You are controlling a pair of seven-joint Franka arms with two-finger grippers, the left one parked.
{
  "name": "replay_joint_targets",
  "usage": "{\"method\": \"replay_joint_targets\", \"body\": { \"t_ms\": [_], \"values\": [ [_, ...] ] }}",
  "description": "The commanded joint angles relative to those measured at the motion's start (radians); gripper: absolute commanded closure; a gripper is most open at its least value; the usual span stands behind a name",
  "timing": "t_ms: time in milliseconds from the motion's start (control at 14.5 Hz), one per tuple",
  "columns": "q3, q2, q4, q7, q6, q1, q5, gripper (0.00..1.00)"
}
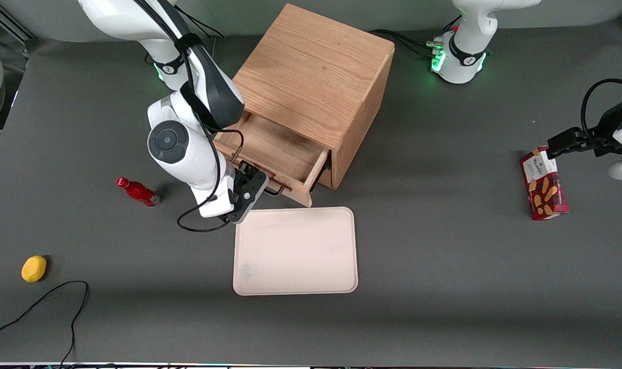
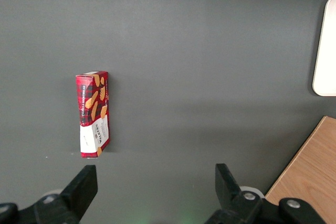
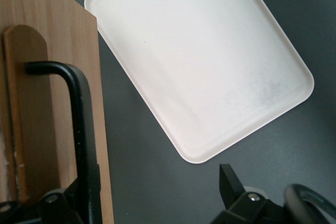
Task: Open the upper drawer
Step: 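Pull the upper drawer outward by its handle with the right gripper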
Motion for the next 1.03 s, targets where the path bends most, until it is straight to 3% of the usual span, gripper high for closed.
{"method": "replay_joint_targets", "body": {
  "t_ms": [0, 963],
  "values": [
    [0.001, 0.026, 0.043, -0.036, -0.009, -0.024, 0.010, 0.00],
    [0.003, 0.085, 0.146, -0.042, -0.069, -0.075, 0.013, 0.00]
  ]
}}
